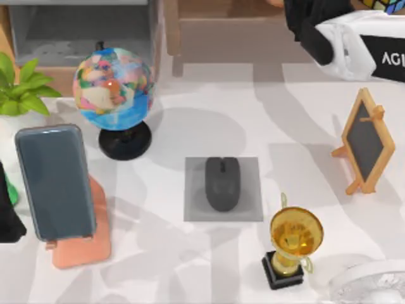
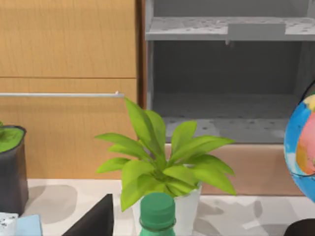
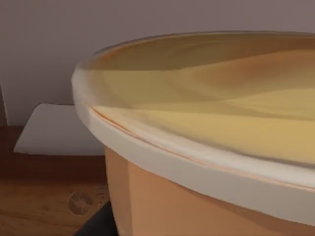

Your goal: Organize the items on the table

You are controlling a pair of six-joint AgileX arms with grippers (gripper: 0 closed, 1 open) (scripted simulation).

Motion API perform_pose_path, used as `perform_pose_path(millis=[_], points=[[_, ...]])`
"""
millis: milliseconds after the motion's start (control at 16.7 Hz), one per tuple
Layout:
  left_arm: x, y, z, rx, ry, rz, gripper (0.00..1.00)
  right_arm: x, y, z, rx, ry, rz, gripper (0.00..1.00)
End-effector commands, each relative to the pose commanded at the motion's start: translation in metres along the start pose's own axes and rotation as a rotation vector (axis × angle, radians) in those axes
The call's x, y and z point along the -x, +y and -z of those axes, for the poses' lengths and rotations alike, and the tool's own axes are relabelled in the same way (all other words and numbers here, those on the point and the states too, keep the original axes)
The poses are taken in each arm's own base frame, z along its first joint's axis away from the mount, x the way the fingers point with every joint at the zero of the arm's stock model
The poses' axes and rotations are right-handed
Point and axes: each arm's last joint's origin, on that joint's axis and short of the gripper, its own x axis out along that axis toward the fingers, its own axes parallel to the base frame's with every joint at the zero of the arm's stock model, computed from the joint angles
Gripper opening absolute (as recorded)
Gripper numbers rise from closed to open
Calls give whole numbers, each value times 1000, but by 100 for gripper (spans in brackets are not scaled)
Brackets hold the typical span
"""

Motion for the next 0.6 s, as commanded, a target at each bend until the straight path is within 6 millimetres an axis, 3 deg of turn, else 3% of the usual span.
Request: perform_pose_path(millis=[420, 600], points=[[0, 0, 0, 0, 0, 0, 100, 1, -2, -9, -10, -21, 3, 0], [0, 0, 0, 0, 0, 0, 100, 0, 0, -2, -2, -3, 0, 0]])
